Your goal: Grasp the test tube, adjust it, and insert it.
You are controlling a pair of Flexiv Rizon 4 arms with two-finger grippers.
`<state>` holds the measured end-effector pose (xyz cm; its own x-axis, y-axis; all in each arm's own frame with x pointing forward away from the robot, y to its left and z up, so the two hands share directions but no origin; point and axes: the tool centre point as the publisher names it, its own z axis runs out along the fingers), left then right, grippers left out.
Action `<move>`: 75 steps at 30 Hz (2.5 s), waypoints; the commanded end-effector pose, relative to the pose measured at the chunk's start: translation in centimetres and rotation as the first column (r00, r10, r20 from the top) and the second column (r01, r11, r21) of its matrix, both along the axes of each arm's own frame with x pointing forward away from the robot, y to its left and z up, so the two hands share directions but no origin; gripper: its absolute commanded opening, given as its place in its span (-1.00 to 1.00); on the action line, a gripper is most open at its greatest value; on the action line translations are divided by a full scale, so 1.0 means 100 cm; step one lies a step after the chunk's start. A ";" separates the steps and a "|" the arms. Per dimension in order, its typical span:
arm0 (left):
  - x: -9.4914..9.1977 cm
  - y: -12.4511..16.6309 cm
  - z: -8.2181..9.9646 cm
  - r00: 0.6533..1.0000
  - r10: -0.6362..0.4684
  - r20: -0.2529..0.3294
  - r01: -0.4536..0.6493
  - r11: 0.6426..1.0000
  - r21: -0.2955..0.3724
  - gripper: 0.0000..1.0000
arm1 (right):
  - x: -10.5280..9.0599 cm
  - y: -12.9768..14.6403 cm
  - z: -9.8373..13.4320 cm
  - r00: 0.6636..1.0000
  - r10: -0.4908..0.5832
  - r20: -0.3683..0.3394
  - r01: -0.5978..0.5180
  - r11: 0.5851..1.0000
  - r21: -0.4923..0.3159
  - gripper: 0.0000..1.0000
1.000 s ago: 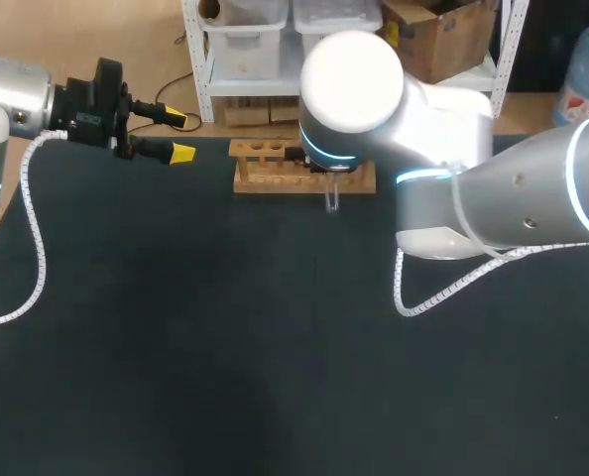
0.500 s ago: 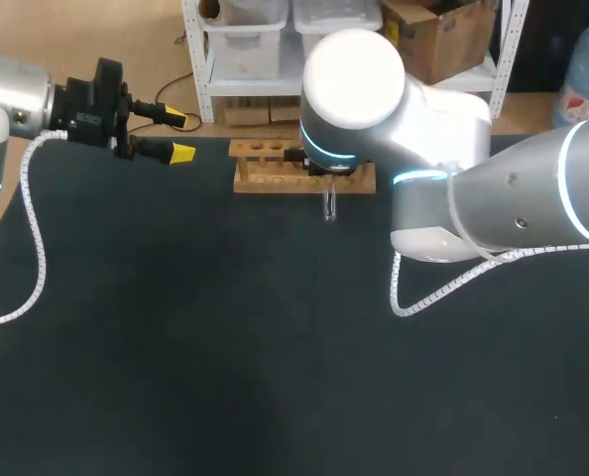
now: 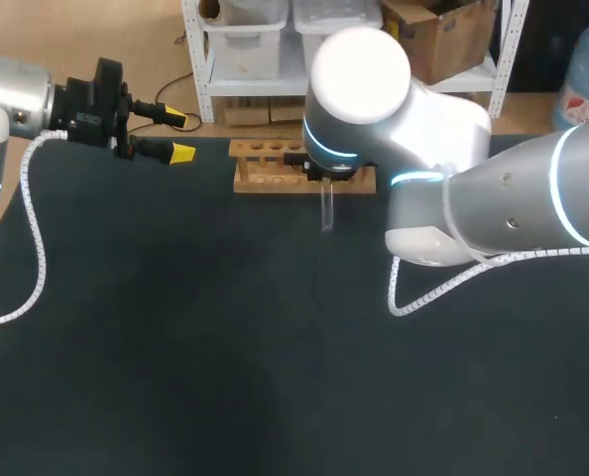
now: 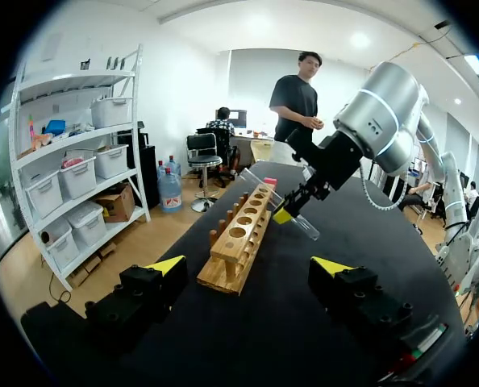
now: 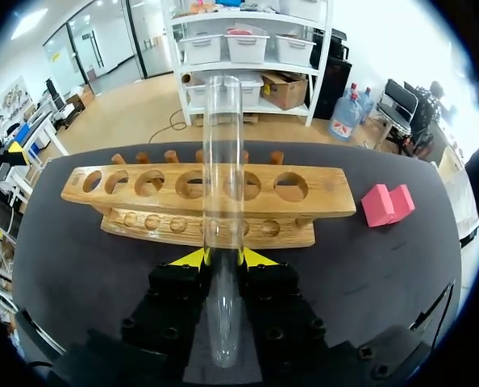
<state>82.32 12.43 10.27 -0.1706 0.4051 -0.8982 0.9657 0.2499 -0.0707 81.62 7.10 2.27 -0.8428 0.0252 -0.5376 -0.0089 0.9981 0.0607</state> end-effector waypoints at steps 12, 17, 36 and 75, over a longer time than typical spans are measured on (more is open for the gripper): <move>-0.001 0.000 -0.001 1.000 0.001 0.002 -0.001 1.000 -0.002 1.00 | -0.006 -0.004 -0.001 1.000 -0.009 -0.009 0.009 1.000 -0.001 -1.00; -0.001 0.000 -0.001 1.000 0.001 0.002 -0.001 1.000 -0.002 1.00 | -0.010 -0.004 0.007 1.000 -0.023 -0.001 0.023 1.000 -0.009 -1.00; -0.001 0.000 -0.001 1.000 0.001 0.002 -0.001 1.000 -0.002 1.00 | -0.044 -0.003 0.062 0.996 -0.064 0.060 0.067 0.996 -0.054 -1.00; -0.001 0.000 -0.001 1.000 0.001 0.002 -0.001 1.000 -0.002 1.00 | -0.086 -0.006 0.105 0.993 -0.057 0.105 0.064 0.995 -0.071 -1.00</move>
